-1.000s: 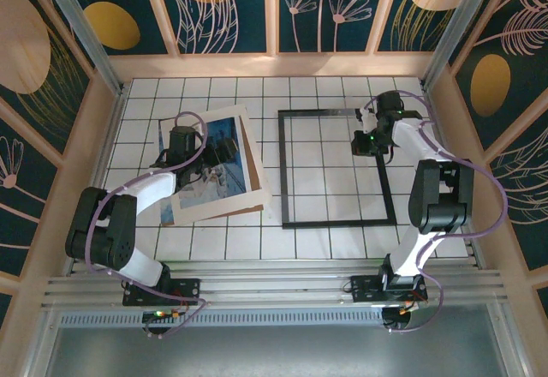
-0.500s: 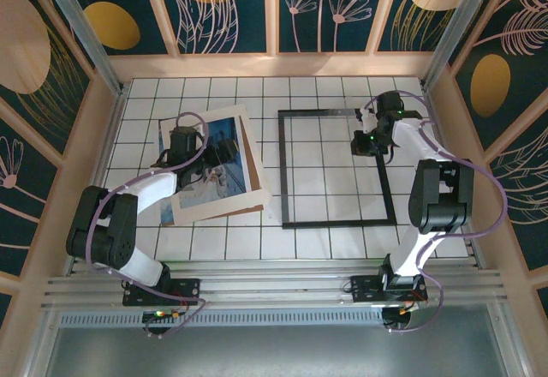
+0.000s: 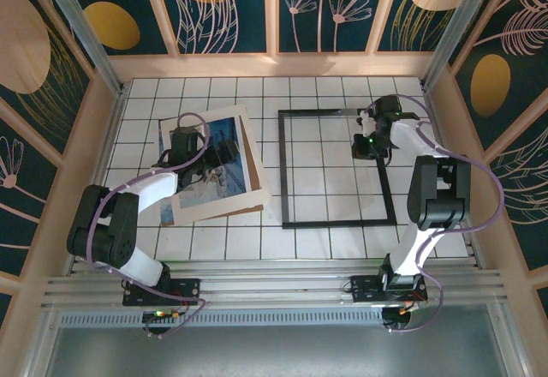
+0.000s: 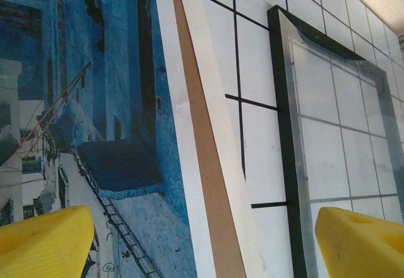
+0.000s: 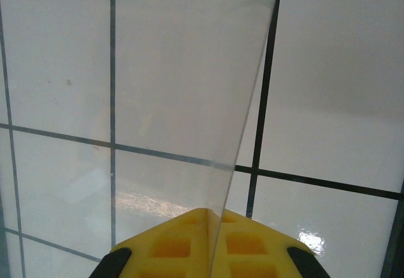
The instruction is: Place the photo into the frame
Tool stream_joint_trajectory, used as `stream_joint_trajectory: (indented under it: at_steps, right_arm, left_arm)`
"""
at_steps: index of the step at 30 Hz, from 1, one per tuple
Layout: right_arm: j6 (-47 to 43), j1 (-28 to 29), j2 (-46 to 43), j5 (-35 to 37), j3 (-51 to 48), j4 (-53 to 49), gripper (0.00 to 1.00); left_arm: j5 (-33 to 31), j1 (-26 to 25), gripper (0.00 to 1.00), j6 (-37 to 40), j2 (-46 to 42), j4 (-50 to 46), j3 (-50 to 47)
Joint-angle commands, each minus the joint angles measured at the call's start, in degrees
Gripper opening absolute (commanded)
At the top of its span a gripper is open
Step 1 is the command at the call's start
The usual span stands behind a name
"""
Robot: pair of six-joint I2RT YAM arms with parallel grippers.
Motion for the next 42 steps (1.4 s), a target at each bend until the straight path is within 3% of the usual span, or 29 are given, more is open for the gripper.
stream_joint_trajectory:
  at_steps: [1,20,42]
  right_arm:
    - [0.71,-0.33,0.4,1.48,-0.78,0.54,0.0]
    - [2.19,-3.1,0.33,2.67,-0.79,1.99,0.0]
    - [7.64,-5.79,-4.65,-7.84,-8.66,9.34,0.0]
  left_arm:
    - [-0.03,-0.35,0.91,0.59,0.77,0.03,1.5]
    - [0.25,-0.55,0.91,0.68,1.47,-0.14,2.05]
    - [0.38,-0.74,0.91,0.51,1.56,0.04,1.76]
